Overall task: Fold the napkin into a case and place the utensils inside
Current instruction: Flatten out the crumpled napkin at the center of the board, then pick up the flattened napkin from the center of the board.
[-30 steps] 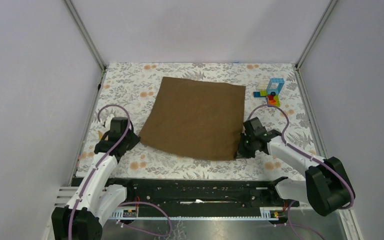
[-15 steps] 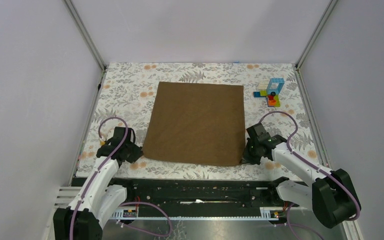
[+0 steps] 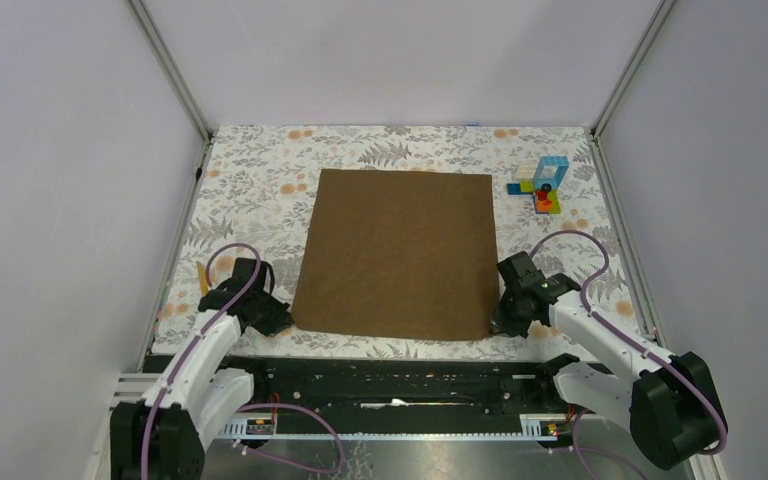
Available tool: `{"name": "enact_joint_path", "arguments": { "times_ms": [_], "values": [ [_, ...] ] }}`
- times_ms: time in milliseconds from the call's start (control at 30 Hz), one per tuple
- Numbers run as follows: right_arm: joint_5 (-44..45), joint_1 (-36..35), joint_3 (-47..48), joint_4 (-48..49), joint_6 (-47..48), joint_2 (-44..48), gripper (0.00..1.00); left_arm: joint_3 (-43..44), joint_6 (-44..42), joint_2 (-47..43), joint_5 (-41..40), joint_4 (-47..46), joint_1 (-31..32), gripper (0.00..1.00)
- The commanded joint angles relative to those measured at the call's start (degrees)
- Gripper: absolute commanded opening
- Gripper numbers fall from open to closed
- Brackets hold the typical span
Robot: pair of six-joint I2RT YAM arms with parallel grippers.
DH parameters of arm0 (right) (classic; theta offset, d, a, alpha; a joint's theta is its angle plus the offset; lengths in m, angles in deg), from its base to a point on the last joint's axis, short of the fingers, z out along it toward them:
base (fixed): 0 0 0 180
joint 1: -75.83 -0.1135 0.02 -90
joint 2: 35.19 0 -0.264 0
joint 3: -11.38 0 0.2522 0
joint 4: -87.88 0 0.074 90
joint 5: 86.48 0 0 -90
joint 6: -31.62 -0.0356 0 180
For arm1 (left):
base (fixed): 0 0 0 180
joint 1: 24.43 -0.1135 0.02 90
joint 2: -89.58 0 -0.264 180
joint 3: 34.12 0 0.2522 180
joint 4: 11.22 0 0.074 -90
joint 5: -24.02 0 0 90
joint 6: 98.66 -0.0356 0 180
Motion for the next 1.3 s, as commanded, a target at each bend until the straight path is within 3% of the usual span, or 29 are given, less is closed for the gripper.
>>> {"name": "enact_joint_path", "arguments": {
  "times_ms": [0, 433, 667, 833, 1033, 1267],
  "values": [
    [3.16, -0.25, -0.36, -3.62, -2.05, -0.88, 0.00, -1.43, -0.80, 6.50, 4.54, -1.59, -0.04, 0.00],
    [3.92, -0.25, -1.04, -2.58, -0.86, -0.16, 0.00, -0.34, -1.01, 4.74, 3.71, -0.33, 0.26, 0.00],
    [6.10, -0.21, 3.89, -4.46, 3.18, 7.49, 0.00, 7.98, -4.89, -1.40, 1.90, 2.31, 0.22, 0.00],
    [0.96, -0.26, 11.12, -1.76, 10.44, 15.19, 0.00, 19.61, -9.62, -5.04, 1.53, 2.81, 0.23, 0.00],
    [-4.74, -0.24, 26.00, -0.36, 19.83, 24.46, 0.00, 40.46, -17.82, -7.48, 3.99, 1.63, 0.20, 0.00],
    [-11.78, -0.23, 46.29, 7.06, 20.55, 25.82, 0.00, 65.39, -20.25, -3.06, 11.10, -2.19, 0.22, 0.00]
  ]
}}
